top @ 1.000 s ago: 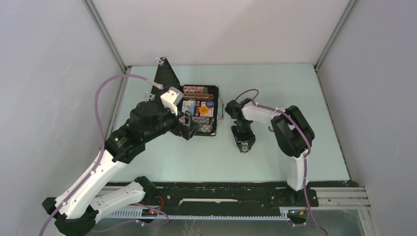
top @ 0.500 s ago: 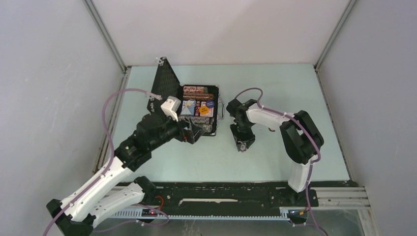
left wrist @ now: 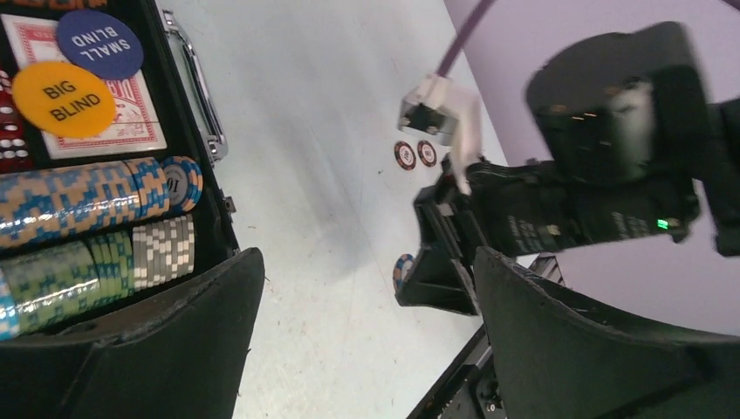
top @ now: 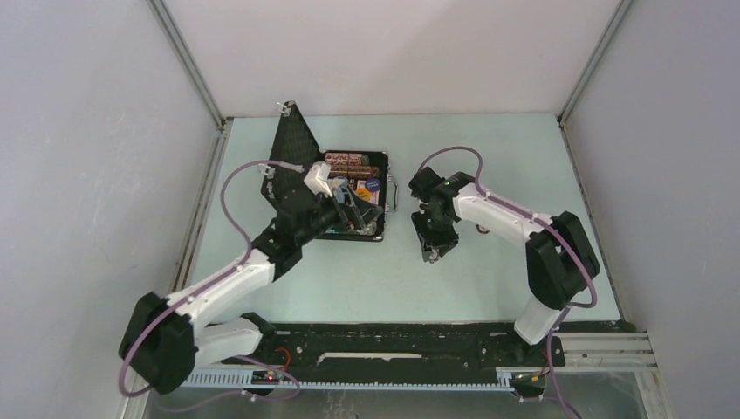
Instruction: Pack up texas hold em set
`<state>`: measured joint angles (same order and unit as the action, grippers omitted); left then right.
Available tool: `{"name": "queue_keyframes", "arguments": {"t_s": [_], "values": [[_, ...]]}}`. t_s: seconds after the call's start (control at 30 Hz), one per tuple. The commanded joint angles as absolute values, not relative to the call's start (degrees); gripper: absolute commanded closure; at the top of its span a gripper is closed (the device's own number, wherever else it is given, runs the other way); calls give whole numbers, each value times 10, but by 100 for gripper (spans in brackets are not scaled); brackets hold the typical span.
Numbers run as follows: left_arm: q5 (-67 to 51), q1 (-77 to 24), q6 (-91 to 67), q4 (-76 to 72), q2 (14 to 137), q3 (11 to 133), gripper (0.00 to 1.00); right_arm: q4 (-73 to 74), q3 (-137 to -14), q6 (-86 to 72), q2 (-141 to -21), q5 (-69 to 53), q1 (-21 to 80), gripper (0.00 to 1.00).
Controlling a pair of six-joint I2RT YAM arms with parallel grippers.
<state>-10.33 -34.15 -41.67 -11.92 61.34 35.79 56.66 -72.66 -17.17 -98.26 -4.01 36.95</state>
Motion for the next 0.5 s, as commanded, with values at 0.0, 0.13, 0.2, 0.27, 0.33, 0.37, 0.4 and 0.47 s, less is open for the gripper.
{"name": "queue_keyframes", "arguments": {"t_s": [0.0,0.13,0.2,0.27,0.33,0.37,0.4,0.47], "values": [[-175,-326,-457,-238,672,378,7,590,-726,-163,-940,-27,373,100],[-172,-310,-505,-290,713,363,13,598,-726,-163,-922,-21,369,100],[-190,-307,-529,-326,741,363,18,600,-728,-161,-914,-20,367,100],[-224,-307,-556,-360,778,369,23,606,-733,-157,-908,-18,367,100],[-264,-305,-590,-399,822,379,30,612,-742,-154,-903,-17,367,100],[-283,-304,-608,-417,844,384,33,614,-747,-153,-900,-18,368,100],[-299,-302,-629,-452,864,386,35,616,-754,-152,-899,-18,369,100],[-326,-301,-678,-515,903,389,35,619,-768,-147,-895,-18,372,100]]}}
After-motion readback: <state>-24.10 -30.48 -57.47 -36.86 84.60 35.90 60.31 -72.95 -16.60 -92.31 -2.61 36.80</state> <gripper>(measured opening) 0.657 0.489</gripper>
